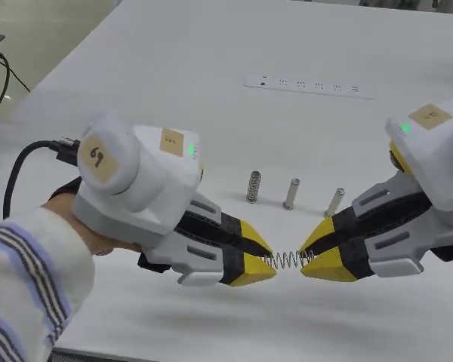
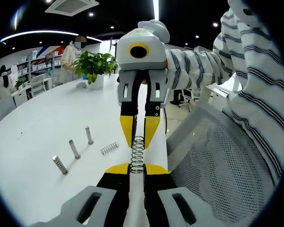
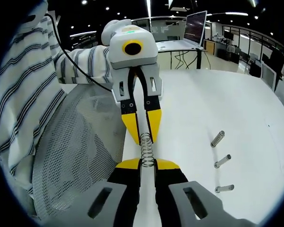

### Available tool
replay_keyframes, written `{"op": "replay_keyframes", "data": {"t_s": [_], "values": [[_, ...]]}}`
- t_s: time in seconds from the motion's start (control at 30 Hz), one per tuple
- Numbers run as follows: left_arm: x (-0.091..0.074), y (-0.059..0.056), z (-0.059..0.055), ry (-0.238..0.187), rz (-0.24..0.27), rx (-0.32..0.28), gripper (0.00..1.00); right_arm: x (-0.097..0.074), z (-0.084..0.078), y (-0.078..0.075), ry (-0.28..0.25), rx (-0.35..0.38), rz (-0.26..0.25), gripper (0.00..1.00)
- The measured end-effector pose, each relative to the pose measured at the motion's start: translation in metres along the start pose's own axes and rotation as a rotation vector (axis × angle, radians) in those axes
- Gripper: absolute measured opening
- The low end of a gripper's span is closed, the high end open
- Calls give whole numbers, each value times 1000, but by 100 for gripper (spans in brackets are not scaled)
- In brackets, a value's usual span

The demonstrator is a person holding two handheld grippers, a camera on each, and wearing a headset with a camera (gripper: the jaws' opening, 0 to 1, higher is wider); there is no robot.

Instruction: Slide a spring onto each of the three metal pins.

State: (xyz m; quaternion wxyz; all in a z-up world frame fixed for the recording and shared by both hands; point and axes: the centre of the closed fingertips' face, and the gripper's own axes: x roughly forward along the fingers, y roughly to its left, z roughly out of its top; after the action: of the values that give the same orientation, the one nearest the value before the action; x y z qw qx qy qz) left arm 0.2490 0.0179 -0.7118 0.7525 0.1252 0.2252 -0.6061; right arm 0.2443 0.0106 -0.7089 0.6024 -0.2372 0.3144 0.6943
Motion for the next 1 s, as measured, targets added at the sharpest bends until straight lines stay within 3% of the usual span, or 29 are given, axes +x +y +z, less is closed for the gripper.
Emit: {"op": "replay_keyframes", "data": {"t_s": [0.27,0.6,1.0], "values": [[9,-5,0,4,-19,10,3,-4,-7,4,86,-6,11,7],[14,-5,-1,6,-22,23,2,-8,-4,6,158,-5,8,7],[21,-11,-3,11,-29,24,2,-9,0,12,198,-67,14,8]]}}
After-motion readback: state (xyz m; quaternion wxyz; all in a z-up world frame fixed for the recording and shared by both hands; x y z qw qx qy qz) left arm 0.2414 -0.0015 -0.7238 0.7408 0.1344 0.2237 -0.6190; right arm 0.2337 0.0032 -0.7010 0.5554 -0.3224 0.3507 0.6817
